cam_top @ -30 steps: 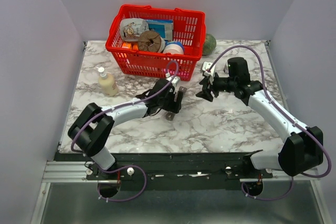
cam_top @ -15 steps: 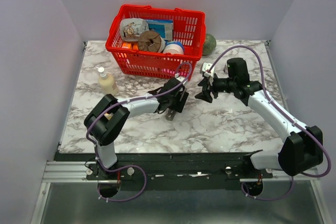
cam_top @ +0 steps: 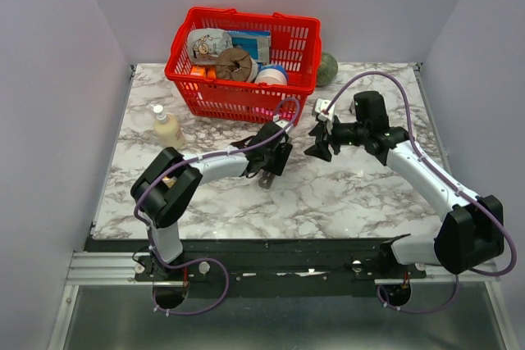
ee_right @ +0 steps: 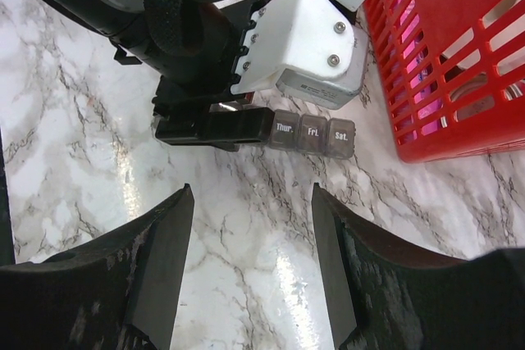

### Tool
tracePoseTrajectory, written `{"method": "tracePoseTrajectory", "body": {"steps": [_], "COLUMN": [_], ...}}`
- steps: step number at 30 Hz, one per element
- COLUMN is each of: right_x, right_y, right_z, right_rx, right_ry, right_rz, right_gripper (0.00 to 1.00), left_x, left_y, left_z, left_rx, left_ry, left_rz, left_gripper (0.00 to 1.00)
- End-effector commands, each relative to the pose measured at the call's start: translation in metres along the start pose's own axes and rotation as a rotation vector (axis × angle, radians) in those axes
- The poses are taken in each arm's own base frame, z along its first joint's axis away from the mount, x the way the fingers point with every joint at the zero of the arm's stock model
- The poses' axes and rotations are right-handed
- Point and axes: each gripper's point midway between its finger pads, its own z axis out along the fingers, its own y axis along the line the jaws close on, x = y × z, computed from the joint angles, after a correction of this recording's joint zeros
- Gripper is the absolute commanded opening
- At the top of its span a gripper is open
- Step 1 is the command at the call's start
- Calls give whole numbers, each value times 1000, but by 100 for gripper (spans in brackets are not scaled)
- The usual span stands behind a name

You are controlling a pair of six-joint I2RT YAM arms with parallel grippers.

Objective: Sort the pills into containers

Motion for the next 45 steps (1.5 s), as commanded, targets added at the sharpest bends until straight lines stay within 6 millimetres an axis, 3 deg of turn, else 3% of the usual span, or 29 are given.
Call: {"method": "tracePoseTrajectory", "body": {"steps": [1,6,10,14,18,24,29,33,37,38,41,45], "right_x": [5,9,11,10,10,14,19,35,58,73,84,83], "right_y": [6,10,14,17,18,18,24,42,59,69,74,66], "right_z": [5,6,7,7,6,7,6,3,-3,-3,0,13], "right_rx": [-43,-63,-86,-104,-104,-108,-136,-217,-240,-256,-254,-195], "right_ry": [-16,-13,-16,-23,-24,-14,-14,-9,-5,6,2,16], "right_rz": [13,-5,-17,-24,-33,-40,-88,-255,-474,-488,-575,-627], "right_gripper": [68,68,68,68,68,68,68,71,86,87,89,85], "left_x": [-5,4,24,30,34,44,59,72,80,82,89,95], "left_y": [-9,-14,-13,-9,-9,-6,-19,-34,-54,-57,-65,-68], "left_z": [-6,-12,-27,-24,-21,-25,-31,-41,-55,-56,-59,-59], "left_rx": [67,126,164,138,136,121,192,274,389,404,440,460], "left_ry": [-16,-10,-6,6,11,24,44,56,50,53,82,100], "left_rz": [27,99,135,124,118,143,184,229,276,284,290,278], "left_gripper": [72,76,79,78,74,60,51,50,48,48,48,47]}}
